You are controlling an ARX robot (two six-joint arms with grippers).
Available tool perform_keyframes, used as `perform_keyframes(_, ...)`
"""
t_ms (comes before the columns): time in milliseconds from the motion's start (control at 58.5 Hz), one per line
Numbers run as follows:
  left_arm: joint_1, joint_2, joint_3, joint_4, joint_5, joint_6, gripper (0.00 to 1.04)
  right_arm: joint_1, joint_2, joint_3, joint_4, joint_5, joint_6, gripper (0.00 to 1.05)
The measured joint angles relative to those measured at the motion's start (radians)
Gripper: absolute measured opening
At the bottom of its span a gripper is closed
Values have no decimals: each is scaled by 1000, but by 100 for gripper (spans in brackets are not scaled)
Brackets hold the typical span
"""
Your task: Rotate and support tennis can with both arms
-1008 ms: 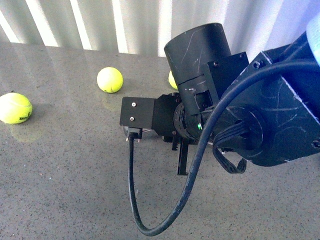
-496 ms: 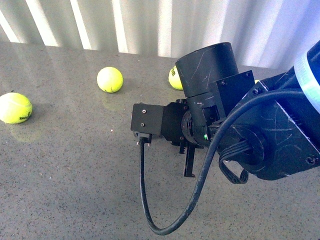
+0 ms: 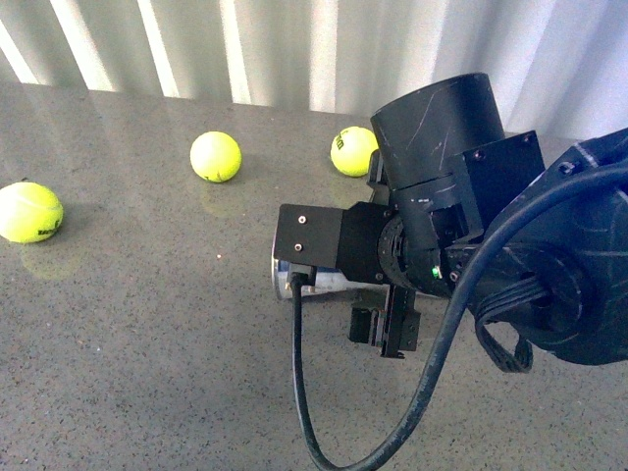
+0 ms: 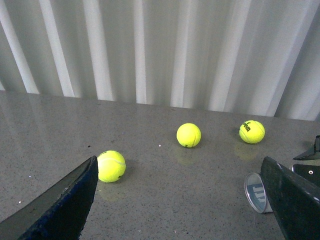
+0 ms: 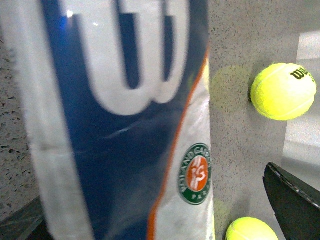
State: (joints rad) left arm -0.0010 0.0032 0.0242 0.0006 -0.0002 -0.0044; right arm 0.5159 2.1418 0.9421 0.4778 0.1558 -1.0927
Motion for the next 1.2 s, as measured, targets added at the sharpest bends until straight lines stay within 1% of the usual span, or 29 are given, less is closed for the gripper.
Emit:
perform_keyframes(85, 0, 0, 0, 0, 0, 0, 98, -4, -32, -20, -15, 0, 11, 97)
perform_keyframes(478, 0, 0, 0, 0, 0, 0, 98, -50, -216, -166, -58, -8, 52, 97)
perform_keyframes(581, 0, 0, 0, 0, 0, 0, 98, -71, -291, -224, -25, -14, 85, 97)
perform_keyframes(666, 0, 0, 0, 0, 0, 0, 98, -101, -354, -274, 36, 11, 124, 97)
perform_keyframes(786, 0, 0, 0, 0, 0, 0, 98, -187, -455, -355, 154, 104, 180, 97)
perform_keyframes(871, 0, 0, 0, 0, 0, 0, 98, -285, -546, -423, 224, 172, 230, 97)
perform_keyframes(923, 0, 0, 0, 0, 0, 0, 98, -334, -591, -454, 244, 191, 247, 97)
perform_keyframes(974, 0, 0, 0, 0, 0, 0, 98, -397, -649, -492, 268, 215, 275, 97)
perform_keyframes(1042, 0, 0, 0, 0, 0, 0, 98, -504, -752, -544, 292, 245, 317, 97)
perform_keyframes(1059, 0, 0, 0, 0, 0, 0, 98, -516, -766, -550, 297, 249, 322, 97)
perform_keyframes(1145, 0, 0, 0, 0, 0, 0, 98, -648, -933, -617, 342, 287, 364, 97)
perform_keyframes(1196, 0, 0, 0, 0, 0, 0, 98, -695, -1021, -649, 346, 303, 380, 97)
